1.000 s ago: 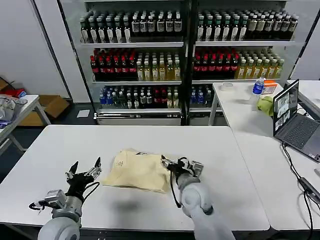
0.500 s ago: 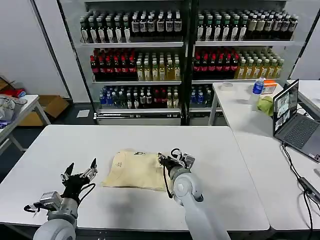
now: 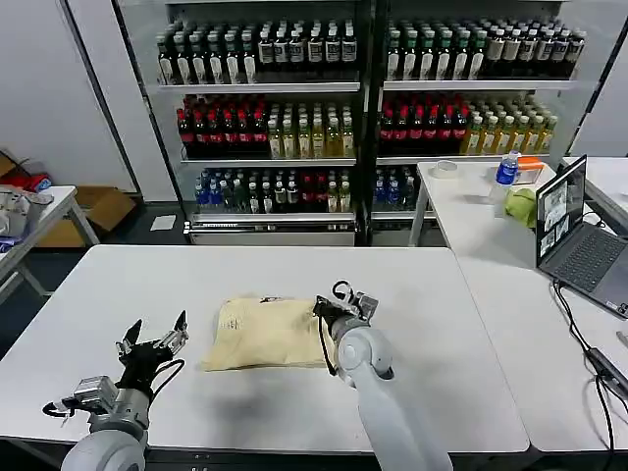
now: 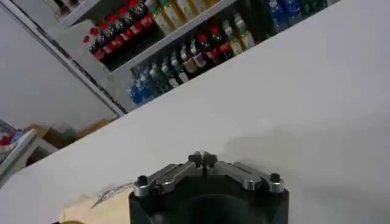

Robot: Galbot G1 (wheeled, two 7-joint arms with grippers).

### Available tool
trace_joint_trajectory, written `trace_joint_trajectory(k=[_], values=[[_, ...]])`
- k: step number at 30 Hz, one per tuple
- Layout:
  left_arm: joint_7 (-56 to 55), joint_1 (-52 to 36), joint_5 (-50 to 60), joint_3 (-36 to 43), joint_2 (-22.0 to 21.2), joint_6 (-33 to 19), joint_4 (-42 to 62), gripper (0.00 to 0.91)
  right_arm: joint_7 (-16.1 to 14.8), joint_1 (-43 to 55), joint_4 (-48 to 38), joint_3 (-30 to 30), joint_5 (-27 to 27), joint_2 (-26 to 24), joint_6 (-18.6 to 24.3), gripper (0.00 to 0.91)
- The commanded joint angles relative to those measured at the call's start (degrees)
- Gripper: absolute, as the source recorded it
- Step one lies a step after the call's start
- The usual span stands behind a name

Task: Fold and organize the clothes.

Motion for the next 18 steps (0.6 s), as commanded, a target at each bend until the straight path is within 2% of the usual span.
trace_joint_trajectory(k=[1,7,14,18], values=[[0.09,0.12,-0.06,-0.13,0.13,-0.06,-0.19,0.907,-2.58,1.30,-1.25,-0.71,-4.80,-0.50,0.72,0.907],[0.12,-0.15,-0.49,-0.12,0.59,-0.17,-0.21,0.907,-7.90,-1.91,5.00,-2.15,-17.29,-4.00,8.92,0.907],[0.10,-0.70,-0.01,1.08,0.12,-0.22,-0.43,0.907,-7.95,-6.47,10.33,-1.55,-20.08,-7.73,6.65,0.907],[0.14,-0.42,0.23,1.59,-0.03,-0.33,-0.50,0.907,-8.37,-9.35,10.95,-1.59,-21.78,-7.70,6.39,0.907]])
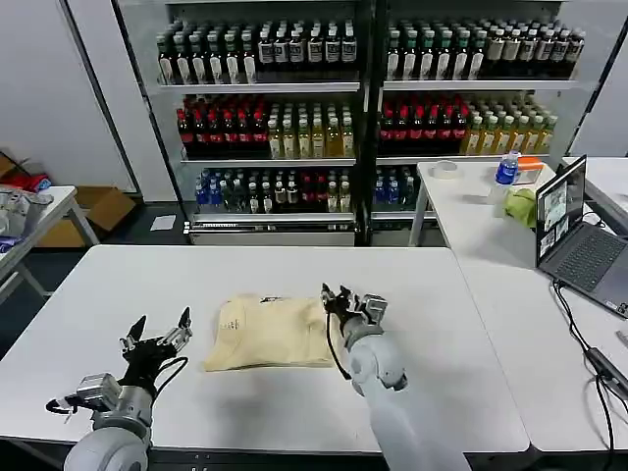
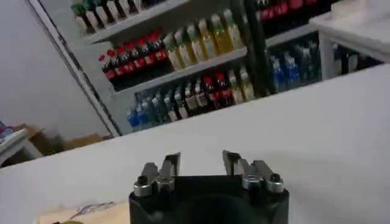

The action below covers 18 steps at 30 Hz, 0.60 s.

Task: Fold and organize the clothes.

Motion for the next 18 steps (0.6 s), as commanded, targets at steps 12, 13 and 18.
trace_joint_trajectory(k=[12,13,18], values=[[0.15,0.87,0.50,0.63,-0.16,-0.21,-0.41,0.907,-1.53,-2.89,-2.23,-0.82,-6.15,3.01,1.85,0.433],[0.15,0.88,0.47,0.58,-0.16,-0.21,-0.41,0.907,-1.48,-2.67,-2.65,-0.88,-5.75,3.09,1.85,0.081],[0.18,0.69,0.29,0.37,-0.14,-0.22,-0.22,0.907,-1.15,-2.19,-3.83,-1.03,-4.31,3.34,1.46,0.000]])
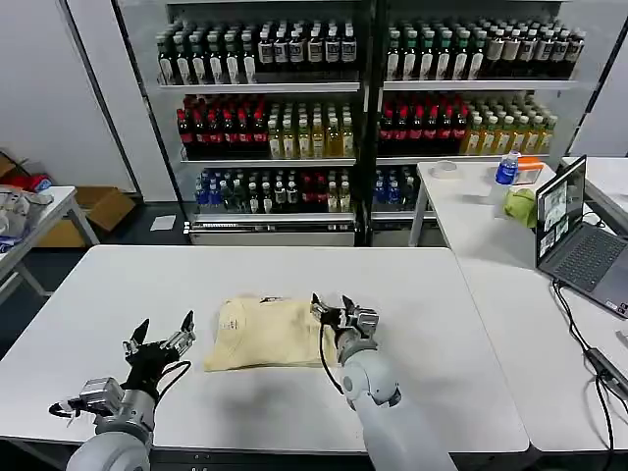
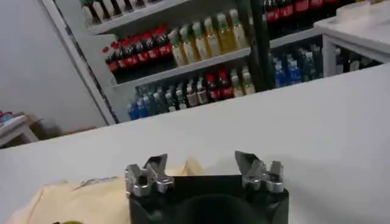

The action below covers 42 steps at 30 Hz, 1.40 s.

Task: Fold and organize the clothes.

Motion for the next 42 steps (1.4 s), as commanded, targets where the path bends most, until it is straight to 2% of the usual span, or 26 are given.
trace_joint_trajectory(k=[1,16,30,34,35,36,39,41,42], values=[[0.05,-0.19,-0.12,-0.04,0.03,-0.02,0.22,0.907,0.01,0.23,-2.88,-0.05,0.75,1.27,-0.09,0.000],[0.08,-0.72,-0.19,0.00,-0.25,-0.08,0.71,0.907,0.10,1.12,-3.56,0.35,2.07,-0.02,0.10,0.000],[0.10,-1.01,-0.14,0.26,-0.49,-0.06,0.77,0.907,-1.29,3.44,-3.39,2.11,2.72,-7.29,-1.17,0.000],[0.11,-0.96,-0.10,0.32,-0.52,-0.06,0.78,0.907,-3.09,3.42,-3.25,2.46,0.38,-8.07,-1.32,0.000],[0.11,-0.95,-0.05,0.36,-0.55,-0.06,0.78,0.907,-3.20,3.37,-3.00,2.41,-0.18,-8.07,-1.11,0.252],[0.11,-0.95,-0.02,0.42,-0.60,-0.06,0.74,0.907,-3.38,3.29,-2.64,2.31,-1.34,-8.04,-0.84,0.897],[0.10,-0.99,0.11,0.65,-0.76,-0.05,0.55,0.907,-3.50,2.41,-0.91,1.55,-7.82,-8.07,7.12,0.907],[0.10,-1.01,0.20,0.76,-0.80,-0.05,0.43,0.907,-3.06,1.44,0.62,1.27,-10.97,-8.33,9.93,0.907],[0.09,-1.00,0.23,0.81,-0.83,-0.04,0.35,0.907,-2.96,0.62,1.31,1.13,-12.53,-8.70,12.88,0.907]])
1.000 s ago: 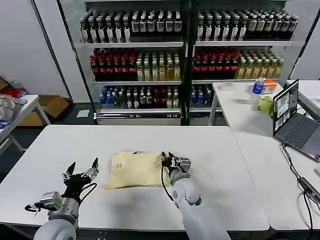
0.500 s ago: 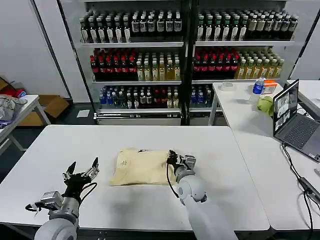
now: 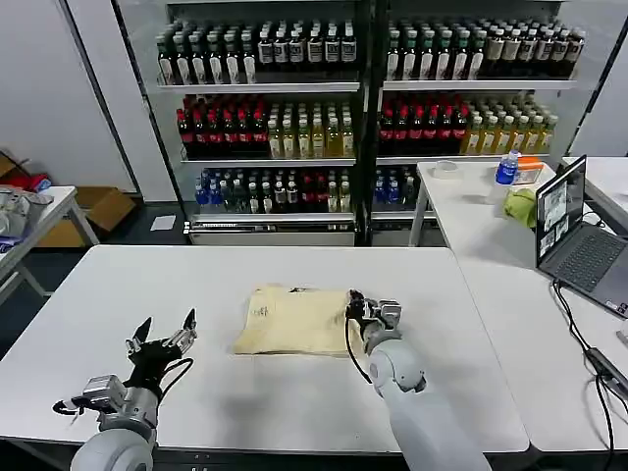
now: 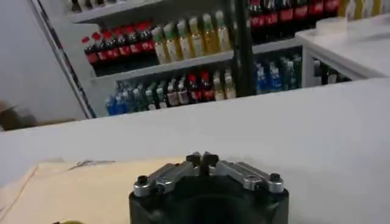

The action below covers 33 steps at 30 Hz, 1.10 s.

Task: Fold and organize the clothes.

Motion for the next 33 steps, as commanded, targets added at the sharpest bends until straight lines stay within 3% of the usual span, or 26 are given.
trace_joint_trajectory(k=[1,3,6,11,18,25,33], values=[[0.00,0.01,0.16,0.21,-0.13,0.04,-0.36,0.907,-0.65,-3.62,5.37,-0.83,-16.32,-2.83,14.82,0.907],[0.00,0.14,0.21,0.29,-0.15,0.03,-0.56,0.907,-1.13,-6.28,7.69,-0.87,-20.47,-4.12,17.67,0.907],[0.02,0.43,0.23,0.36,-0.16,0.02,-0.86,0.907,-0.86,-11.15,12.19,-0.12,-23.91,-5.57,17.82,0.907],[0.33,0.73,0.21,0.14,0.23,0.02,-1.47,0.907,-0.84,-20.74,21.73,3.59,-23.13,-6.85,14.99,0.907],[2.38,1.86,0.05,0.23,1.18,0.14,-3.31,0.907,-2.17,-31.78,31.95,9.33,-22.62,-7.33,16.32,0.907],[3.82,3.29,0.94,0.69,1.14,0.36,-5.24,0.907,-3.30,-38.14,36.35,12.77,-20.04,-7.33,15.74,0.907],[4.92,4.81,1.54,0.76,0.82,0.54,-6.94,0.907,-3.73,-39.59,37.80,13.80,-21.01,-7.24,15.31,0.907]])
